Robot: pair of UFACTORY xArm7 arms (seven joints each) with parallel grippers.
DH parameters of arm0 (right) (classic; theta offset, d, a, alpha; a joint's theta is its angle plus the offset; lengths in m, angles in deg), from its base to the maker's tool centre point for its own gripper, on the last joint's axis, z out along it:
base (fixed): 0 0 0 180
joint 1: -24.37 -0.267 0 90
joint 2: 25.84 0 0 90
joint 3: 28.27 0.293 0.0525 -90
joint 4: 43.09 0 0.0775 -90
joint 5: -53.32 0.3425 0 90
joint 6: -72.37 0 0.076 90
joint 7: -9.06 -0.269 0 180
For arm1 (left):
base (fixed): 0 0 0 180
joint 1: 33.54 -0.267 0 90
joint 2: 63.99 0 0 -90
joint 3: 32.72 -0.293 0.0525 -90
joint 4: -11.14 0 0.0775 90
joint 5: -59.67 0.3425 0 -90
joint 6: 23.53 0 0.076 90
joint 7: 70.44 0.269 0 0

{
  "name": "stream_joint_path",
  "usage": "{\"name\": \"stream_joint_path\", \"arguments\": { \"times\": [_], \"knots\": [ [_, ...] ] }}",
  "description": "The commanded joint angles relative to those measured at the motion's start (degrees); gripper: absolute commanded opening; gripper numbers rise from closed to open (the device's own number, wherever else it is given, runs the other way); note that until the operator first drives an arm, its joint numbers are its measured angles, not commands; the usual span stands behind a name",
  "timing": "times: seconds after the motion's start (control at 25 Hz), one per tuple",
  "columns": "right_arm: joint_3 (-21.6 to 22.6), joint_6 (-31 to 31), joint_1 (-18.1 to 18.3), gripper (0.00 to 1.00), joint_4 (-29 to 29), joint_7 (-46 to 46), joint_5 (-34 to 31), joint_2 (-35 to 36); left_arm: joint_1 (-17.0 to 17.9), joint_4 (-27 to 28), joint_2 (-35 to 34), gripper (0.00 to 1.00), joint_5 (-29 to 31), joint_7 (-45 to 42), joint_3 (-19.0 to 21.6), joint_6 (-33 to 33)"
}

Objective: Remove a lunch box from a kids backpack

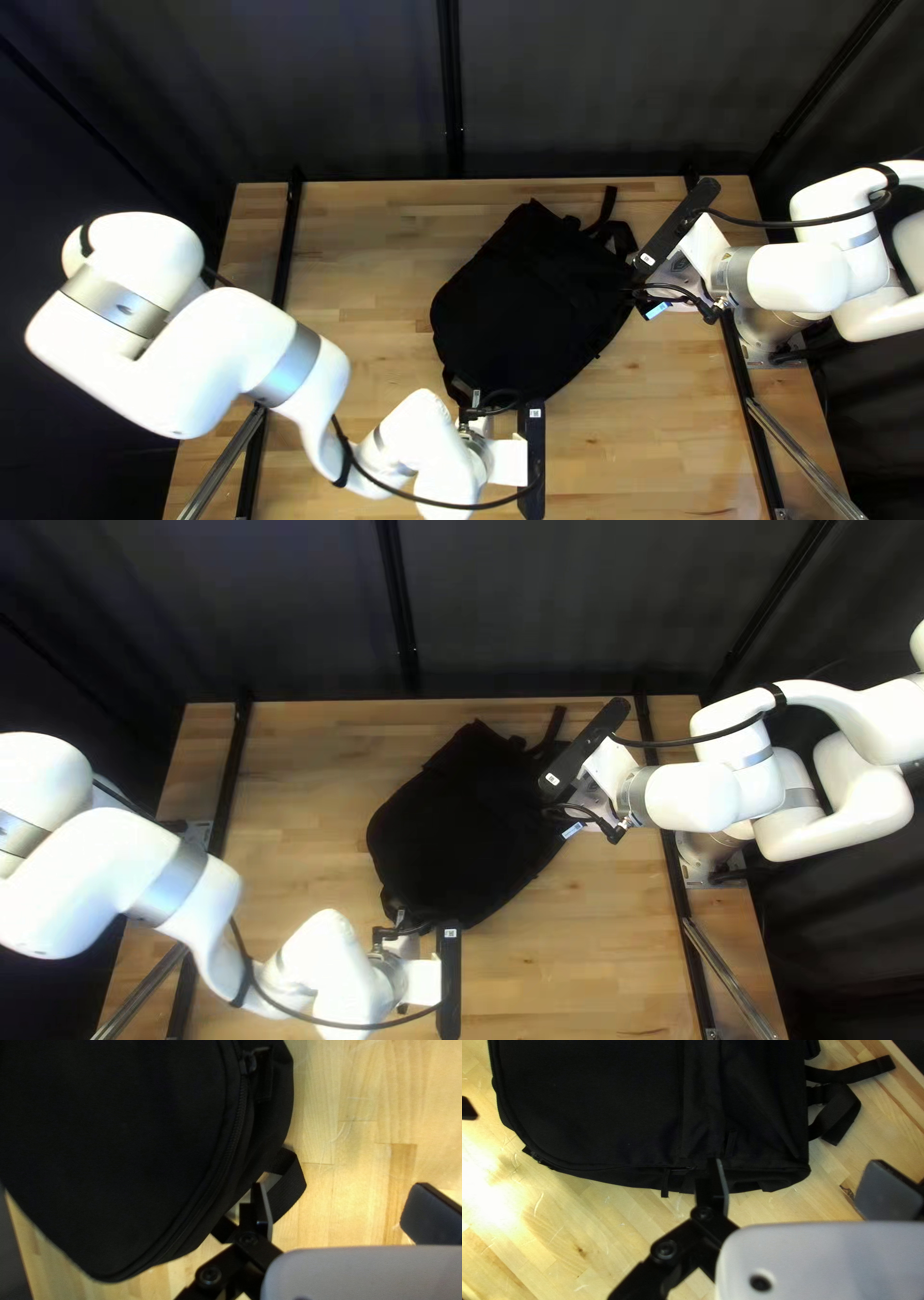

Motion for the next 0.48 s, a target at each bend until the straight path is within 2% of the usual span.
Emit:
{"name": "stream_joint_path", "arguments": {
  "times": [0.04, 0.48],
  "knots": [
    [0.0, 0.0, 0.0, 1.0, 0.0, 0.0, 0.0, 0.0, -2.22, 2.02, -1.69, 1.0, -1.66, 3.0, 0.21, 0.37],
    [0.0, 0.0, 0.0, 1.0, 0.0, 0.0, 0.0, 0.0, -5.81, 8.88, -7.33, 1.0, -5.02, 8.08, 1.54, 1.1]
  ]
}}
